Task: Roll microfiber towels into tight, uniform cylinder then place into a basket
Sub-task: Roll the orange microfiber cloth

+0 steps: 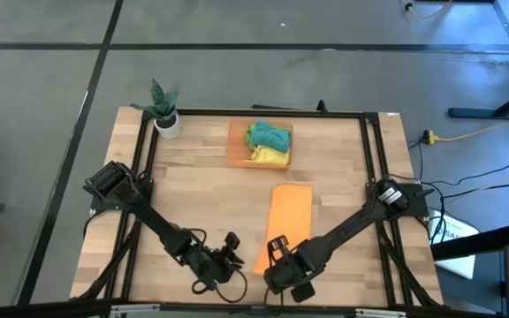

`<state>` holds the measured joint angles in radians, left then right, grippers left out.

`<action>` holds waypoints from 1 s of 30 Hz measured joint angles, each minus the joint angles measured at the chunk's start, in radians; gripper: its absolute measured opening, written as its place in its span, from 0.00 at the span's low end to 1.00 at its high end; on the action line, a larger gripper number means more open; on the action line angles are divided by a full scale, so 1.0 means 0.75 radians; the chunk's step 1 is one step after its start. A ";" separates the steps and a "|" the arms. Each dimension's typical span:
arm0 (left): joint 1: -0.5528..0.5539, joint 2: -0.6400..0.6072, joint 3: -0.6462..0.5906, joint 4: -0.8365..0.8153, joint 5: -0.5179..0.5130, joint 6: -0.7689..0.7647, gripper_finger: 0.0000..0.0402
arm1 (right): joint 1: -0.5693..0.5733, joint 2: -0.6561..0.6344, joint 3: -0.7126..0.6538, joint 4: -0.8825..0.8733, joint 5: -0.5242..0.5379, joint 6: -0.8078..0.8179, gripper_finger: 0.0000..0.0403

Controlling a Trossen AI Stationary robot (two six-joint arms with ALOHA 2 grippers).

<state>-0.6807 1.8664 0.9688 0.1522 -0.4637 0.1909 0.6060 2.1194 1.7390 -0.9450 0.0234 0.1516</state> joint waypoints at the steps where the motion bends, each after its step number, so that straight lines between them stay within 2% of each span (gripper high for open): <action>1: -0.001 0.000 0.000 -0.002 0.000 0.000 0.15 | 0.000 -0.017 0.000 -0.018 0.017 -0.001 0.01; 8: 0.011 0.000 0.000 0.001 -0.001 0.005 0.15 | -0.011 -0.121 0.001 -0.193 0.179 -0.004 0.01; 16: 0.044 0.000 -0.001 -0.001 0.000 0.044 0.15 | -0.086 -0.142 0.000 -0.462 0.300 0.048 0.00; 21: 0.076 -0.019 -0.001 -0.008 0.001 0.076 0.15 | -0.162 -0.164 -0.050 -0.520 0.351 -0.026 0.00; 30: 0.181 -0.068 -0.001 -0.028 0.002 0.176 0.15 | -0.356 -0.320 -0.259 -0.506 0.465 -0.180 0.00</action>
<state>-0.5450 1.8153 0.9684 0.1312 -0.4622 0.3226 0.3386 1.8797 1.5446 -1.3242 0.3724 0.0167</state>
